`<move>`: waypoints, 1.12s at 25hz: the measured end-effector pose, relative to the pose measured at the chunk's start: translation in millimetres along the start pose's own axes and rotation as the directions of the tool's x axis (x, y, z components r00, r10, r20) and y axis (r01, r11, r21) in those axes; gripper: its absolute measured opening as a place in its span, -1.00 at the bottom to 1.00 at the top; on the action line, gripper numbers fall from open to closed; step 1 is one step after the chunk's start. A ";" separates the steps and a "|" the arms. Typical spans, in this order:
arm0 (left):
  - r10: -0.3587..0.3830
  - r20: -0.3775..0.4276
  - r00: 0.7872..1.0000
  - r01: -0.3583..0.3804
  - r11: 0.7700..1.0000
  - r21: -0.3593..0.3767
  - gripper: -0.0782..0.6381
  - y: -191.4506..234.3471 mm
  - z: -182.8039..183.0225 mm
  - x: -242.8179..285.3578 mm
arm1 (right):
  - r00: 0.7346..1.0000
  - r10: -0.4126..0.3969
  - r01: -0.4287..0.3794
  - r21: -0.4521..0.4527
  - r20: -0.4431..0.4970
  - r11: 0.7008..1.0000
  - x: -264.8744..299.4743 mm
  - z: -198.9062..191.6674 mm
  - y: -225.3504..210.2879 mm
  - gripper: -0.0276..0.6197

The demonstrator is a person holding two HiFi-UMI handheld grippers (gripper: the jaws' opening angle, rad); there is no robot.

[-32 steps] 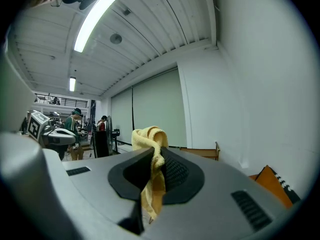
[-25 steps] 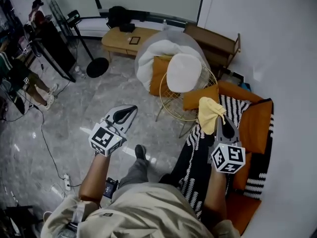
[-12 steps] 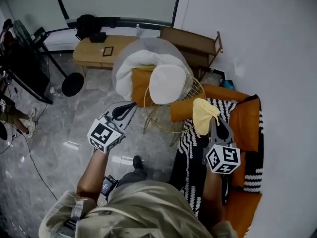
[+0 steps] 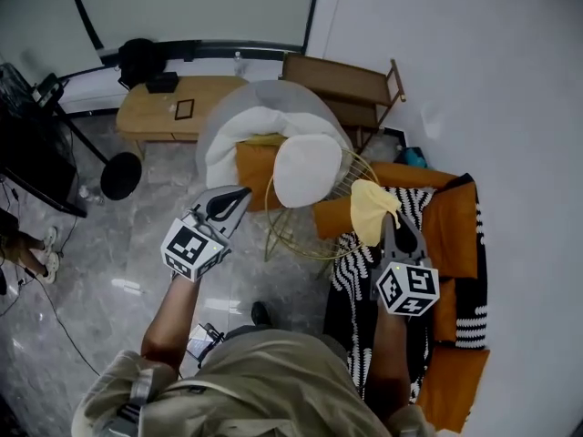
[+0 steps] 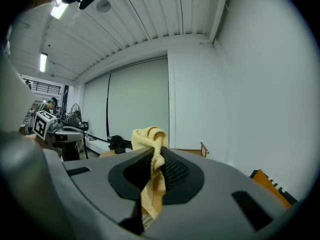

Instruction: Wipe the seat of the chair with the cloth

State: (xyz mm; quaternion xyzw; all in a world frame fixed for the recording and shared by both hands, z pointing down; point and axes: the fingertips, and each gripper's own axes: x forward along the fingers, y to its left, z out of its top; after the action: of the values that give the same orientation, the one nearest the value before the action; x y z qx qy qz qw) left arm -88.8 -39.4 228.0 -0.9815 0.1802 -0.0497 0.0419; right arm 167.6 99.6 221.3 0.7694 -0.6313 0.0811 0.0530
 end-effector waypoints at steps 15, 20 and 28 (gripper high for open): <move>0.080 -0.026 0.996 -0.081 0.996 -0.031 -0.74 71.5 -23.9 12.2 | 0.997 0.066 -0.066 -0.010 -0.042 0.998 113.3 -3.2 19.9 -0.78; 0.146 -0.061 0.987 -0.149 0.988 -0.045 -0.74 94.0 -31.7 28.4 | 0.988 0.137 -0.138 -0.007 -0.065 0.990 168.8 -6.9 19.2 -0.78; 0.223 -0.118 0.968 -0.230 0.972 -0.055 -0.74 112.2 -35.3 76.8 | 0.973 0.194 -0.194 0.013 -0.122 0.981 255.5 -25.0 -20.5 -0.78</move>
State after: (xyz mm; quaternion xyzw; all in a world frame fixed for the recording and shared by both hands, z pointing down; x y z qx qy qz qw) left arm -60.6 -173.7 258.1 -0.9510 0.2948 -0.0931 0.0035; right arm 234.7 -137.8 295.2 0.6976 -0.6991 0.1331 0.0831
